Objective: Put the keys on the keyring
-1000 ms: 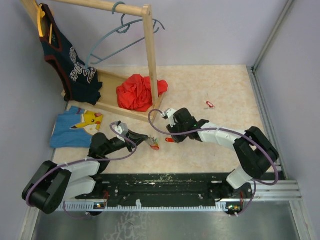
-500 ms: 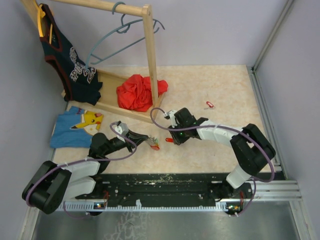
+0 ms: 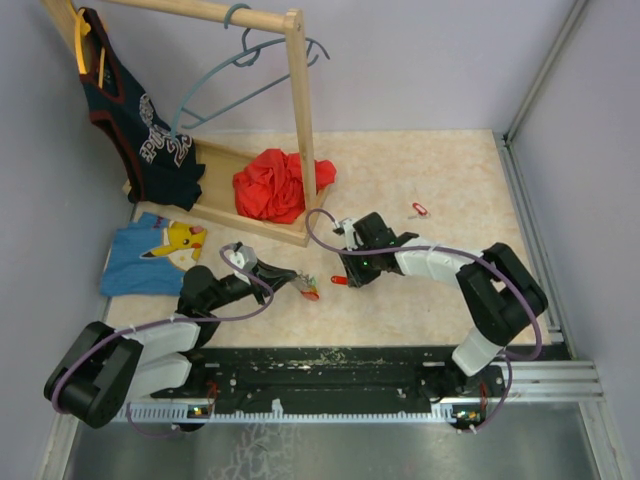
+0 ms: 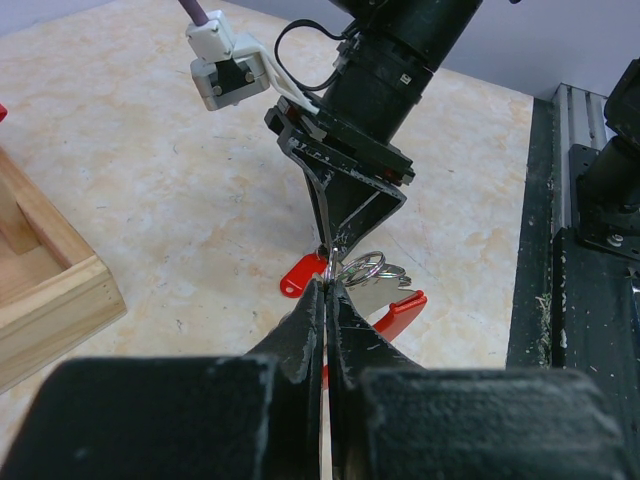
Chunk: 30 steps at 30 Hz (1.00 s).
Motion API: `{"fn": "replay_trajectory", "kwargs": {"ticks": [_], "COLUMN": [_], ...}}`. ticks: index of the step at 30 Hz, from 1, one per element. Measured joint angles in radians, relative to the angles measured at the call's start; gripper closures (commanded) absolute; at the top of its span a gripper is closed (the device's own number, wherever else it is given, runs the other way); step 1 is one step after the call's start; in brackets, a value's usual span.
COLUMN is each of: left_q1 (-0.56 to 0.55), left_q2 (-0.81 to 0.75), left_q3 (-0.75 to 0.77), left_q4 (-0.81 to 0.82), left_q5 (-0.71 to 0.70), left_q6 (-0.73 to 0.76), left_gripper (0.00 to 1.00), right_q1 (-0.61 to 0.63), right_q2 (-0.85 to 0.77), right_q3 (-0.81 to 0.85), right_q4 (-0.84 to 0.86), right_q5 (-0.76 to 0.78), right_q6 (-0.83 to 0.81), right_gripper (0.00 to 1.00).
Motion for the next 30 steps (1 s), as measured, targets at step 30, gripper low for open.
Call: {"fn": "replay_trajectory", "kwargs": {"ticks": [30], "left_q1": [0.000], "left_q2": [0.000], "left_q3": [0.000], "left_q4": [0.000], "left_q5": [0.003], "left_q6": [0.000], "left_gripper": [0.99], "right_q1": [0.000], "right_q2": [0.028], "right_q3": [0.012], "right_q4": [0.010], "right_q5": [-0.042], "right_q6": [0.006], "right_gripper": [1.00]}}
